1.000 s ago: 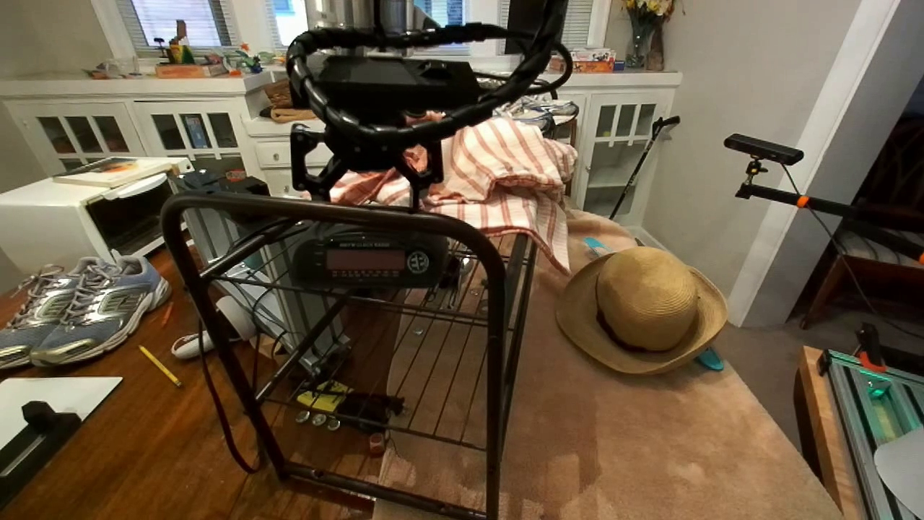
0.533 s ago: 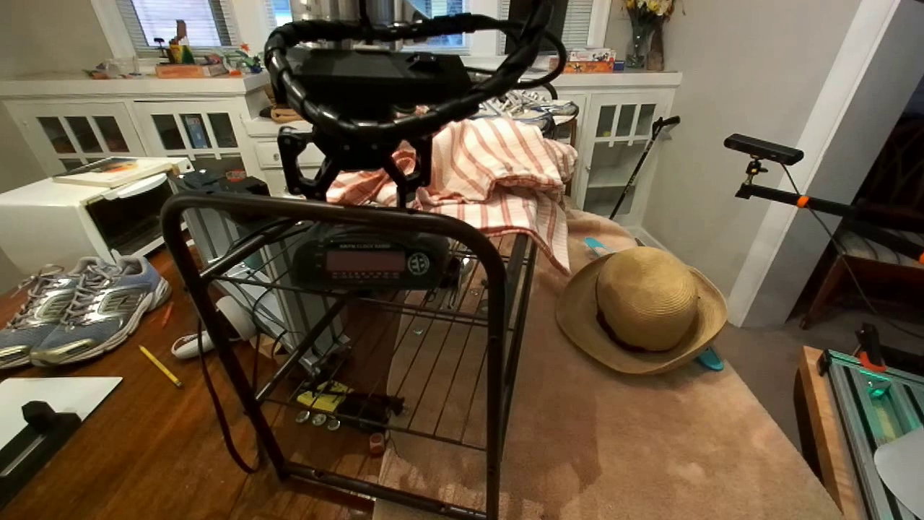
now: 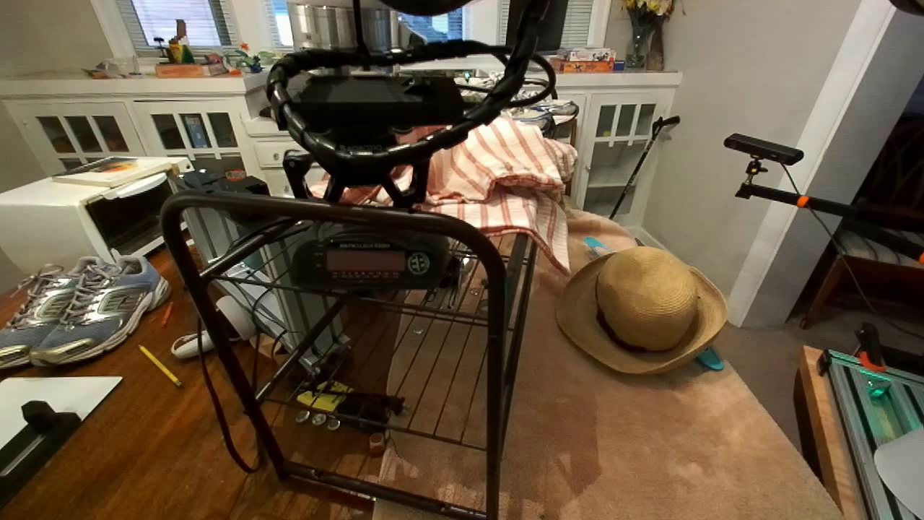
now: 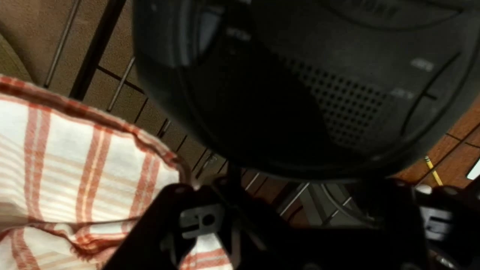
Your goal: Move the alarm clock to the right.
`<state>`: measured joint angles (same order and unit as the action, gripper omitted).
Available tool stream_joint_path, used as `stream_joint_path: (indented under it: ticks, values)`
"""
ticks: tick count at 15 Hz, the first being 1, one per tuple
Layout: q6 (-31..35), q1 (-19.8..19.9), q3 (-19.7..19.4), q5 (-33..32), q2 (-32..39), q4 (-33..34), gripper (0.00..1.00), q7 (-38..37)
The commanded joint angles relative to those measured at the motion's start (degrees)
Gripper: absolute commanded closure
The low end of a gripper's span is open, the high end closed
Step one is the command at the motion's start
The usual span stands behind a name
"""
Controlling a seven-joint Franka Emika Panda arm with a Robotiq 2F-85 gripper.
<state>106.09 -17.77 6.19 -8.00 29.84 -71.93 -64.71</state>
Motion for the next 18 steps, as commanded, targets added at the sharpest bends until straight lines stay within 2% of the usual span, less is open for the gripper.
stream_joint_path:
  ticks: [1, 2, 3, 4, 5, 7, 10, 14, 18]
  values:
    - [-0.76, -0.83, -0.74, 1.33, 1.25, 2.17, 0.61, 0.09]
    - [-0.89, -0.87, -0.73, 1.33, 1.18, 2.29, 0.7, 0.1]
    - [-1.04, -0.88, -0.74, 1.33, 1.13, 2.39, 0.75, 0.0]
    - [-1.24, -0.92, -0.72, 1.32, 1.09, 2.51, 0.71, -0.01]
    - [-1.41, -0.95, -0.73, 1.3, 1.07, 2.64, 0.72, -0.17]
    - [-1.74, -0.99, -0.71, 1.23, 1.03, 2.84, 0.66, -0.33]
    - [-2.07, -1.03, -0.61, 1.32, 0.94, 3.05, 0.69, -0.56]
    - [-2.68, -1.11, -0.54, 1.24, 0.81, 3.4, 0.62, -0.48]
    - [-2.82, -1.16, -0.5, 1.17, 0.6, 3.54, 0.61, -0.26]
